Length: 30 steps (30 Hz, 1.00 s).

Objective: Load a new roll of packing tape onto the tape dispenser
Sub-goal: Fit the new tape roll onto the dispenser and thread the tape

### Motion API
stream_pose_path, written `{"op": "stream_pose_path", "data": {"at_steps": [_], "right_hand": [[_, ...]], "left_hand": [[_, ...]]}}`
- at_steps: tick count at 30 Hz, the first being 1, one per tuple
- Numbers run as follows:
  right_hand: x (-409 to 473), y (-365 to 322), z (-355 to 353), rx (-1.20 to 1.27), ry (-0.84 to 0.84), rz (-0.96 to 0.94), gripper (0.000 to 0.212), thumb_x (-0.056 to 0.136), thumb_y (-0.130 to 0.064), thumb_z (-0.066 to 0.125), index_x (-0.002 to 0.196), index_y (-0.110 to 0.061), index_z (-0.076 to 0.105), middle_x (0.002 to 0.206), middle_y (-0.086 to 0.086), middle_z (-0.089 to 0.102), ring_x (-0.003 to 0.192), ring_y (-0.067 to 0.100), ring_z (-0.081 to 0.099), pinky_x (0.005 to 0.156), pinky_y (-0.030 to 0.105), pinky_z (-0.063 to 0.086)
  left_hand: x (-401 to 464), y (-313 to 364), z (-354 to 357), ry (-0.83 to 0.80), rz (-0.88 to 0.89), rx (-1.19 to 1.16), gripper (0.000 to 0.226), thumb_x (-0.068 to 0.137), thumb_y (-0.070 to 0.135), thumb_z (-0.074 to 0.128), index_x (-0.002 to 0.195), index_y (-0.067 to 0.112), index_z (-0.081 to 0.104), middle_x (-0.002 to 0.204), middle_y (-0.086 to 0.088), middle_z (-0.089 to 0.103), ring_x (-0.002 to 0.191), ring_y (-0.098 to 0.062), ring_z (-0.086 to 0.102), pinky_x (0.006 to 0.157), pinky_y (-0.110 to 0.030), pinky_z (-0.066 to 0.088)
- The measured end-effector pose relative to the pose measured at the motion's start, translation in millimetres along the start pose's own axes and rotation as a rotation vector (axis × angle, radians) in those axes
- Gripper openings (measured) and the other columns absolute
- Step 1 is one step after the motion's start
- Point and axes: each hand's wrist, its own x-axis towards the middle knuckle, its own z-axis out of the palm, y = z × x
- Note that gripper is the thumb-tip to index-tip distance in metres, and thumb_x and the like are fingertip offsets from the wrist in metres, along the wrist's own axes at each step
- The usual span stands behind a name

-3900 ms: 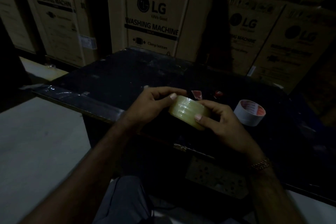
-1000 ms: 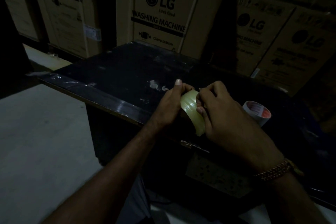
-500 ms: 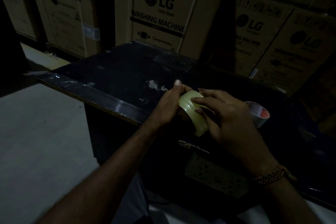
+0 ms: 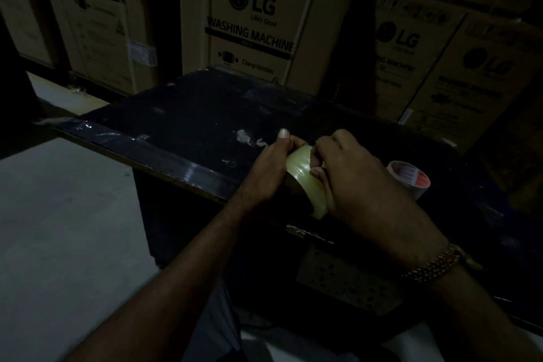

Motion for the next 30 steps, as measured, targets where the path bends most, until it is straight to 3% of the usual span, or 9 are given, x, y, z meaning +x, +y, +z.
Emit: {"op": "stream_pose_path", "data": {"at_steps": [3, 6, 12, 15, 19, 21, 25, 28, 30], "right_hand": [[-2, 0, -7, 0.014, -0.086, 0.009, 0.014, 0.104, -0.031, 0.054, 0.109, -0.025, 0.042, 0.115, -0.004, 0.039, 0.093, 0.019, 0.054, 0.077, 0.036, 0.046], [-1, 4, -9, 0.031, -0.117, -0.01, 0.017, 0.102, -0.028, 0.056, 0.105, -0.027, 0.039, 0.11, -0.006, 0.037, 0.092, 0.016, 0.05, 0.076, 0.033, 0.04], [1, 16, 1, 0.139, 0.056, -0.16, 0.042, 0.096, -0.029, 0.064, 0.138, -0.024, 0.06, 0.121, 0.004, 0.065, 0.105, 0.021, 0.065, 0.088, 0.038, 0.054], [2, 25, 7, 0.136, 0.157, -0.211, 0.032, 0.09, -0.012, 0.078, 0.122, -0.011, 0.076, 0.118, 0.011, 0.074, 0.107, 0.025, 0.072, 0.09, 0.033, 0.054], [3, 28, 9, 0.186, 0.284, -0.277, 0.02, 0.084, -0.011, 0.081, 0.104, -0.009, 0.081, 0.103, 0.01, 0.081, 0.095, 0.022, 0.076, 0.086, 0.024, 0.052], [4, 27, 8, 0.212, 0.291, -0.255, 0.015, 0.085, -0.011, 0.083, 0.1, -0.013, 0.08, 0.102, 0.006, 0.08, 0.093, 0.017, 0.074, 0.083, 0.022, 0.054], [5, 24, 8, 0.179, 0.298, -0.236, 0.012, 0.091, -0.021, 0.074, 0.099, -0.014, 0.076, 0.123, 0.006, 0.067, 0.105, 0.019, 0.068, 0.084, 0.037, 0.06], [4, 20, 8, 0.072, 0.277, -0.22, 0.025, 0.094, -0.034, 0.058, 0.105, -0.015, 0.071, 0.119, 0.001, 0.059, 0.092, 0.018, 0.065, 0.072, 0.039, 0.058], [5, 19, 11, 0.087, 0.261, -0.237, 0.022, 0.098, -0.033, 0.054, 0.105, -0.016, 0.066, 0.112, -0.002, 0.056, 0.085, 0.015, 0.06, 0.068, 0.036, 0.055]], "left_hand": [[0, -1, 1, -0.002, 0.001, 0.008, 0.06, 0.116, 0.042, 0.022, 0.089, 0.022, 0.071, 0.078, 0.01, 0.076, 0.079, -0.003, 0.07, 0.075, -0.022, 0.053], [0, 3, 0, 0.011, -0.022, 0.015, 0.059, 0.116, 0.041, 0.022, 0.09, 0.022, 0.07, 0.076, 0.013, 0.076, 0.075, 0.002, 0.07, 0.071, -0.017, 0.053], [-1, 6, -1, 0.016, -0.059, -0.008, 0.058, 0.116, 0.042, 0.025, 0.088, 0.023, 0.072, 0.074, 0.014, 0.077, 0.073, 0.004, 0.071, 0.07, -0.014, 0.053], [2, 4, -1, -0.027, -0.046, 0.011, 0.062, 0.116, 0.044, 0.022, 0.089, 0.022, 0.072, 0.078, 0.009, 0.076, 0.077, -0.001, 0.07, 0.078, -0.023, 0.052], [4, 1, -2, -0.007, -0.032, 0.023, 0.062, 0.116, 0.043, 0.022, 0.086, 0.023, 0.072, 0.075, 0.009, 0.075, 0.075, 0.0, 0.069, 0.073, -0.018, 0.051], [4, -1, -1, -0.003, -0.027, 0.017, 0.062, 0.116, 0.043, 0.023, 0.084, 0.025, 0.072, 0.075, 0.009, 0.075, 0.075, -0.001, 0.069, 0.076, -0.021, 0.05], [5, -2, -1, -0.014, -0.029, -0.019, 0.063, 0.116, 0.046, 0.025, 0.08, 0.031, 0.074, 0.076, 0.007, 0.075, 0.077, -0.005, 0.07, 0.08, -0.03, 0.053], [3, 1, 1, -0.005, -0.061, -0.062, 0.066, 0.116, 0.047, 0.018, 0.085, 0.02, 0.07, 0.067, 0.008, 0.072, 0.066, -0.001, 0.068, 0.067, -0.019, 0.055], [2, 3, 2, 0.004, -0.1, -0.119, 0.074, 0.114, 0.053, 0.012, 0.083, 0.017, 0.068, 0.063, 0.007, 0.07, 0.061, -0.002, 0.067, 0.062, -0.02, 0.054]]}}
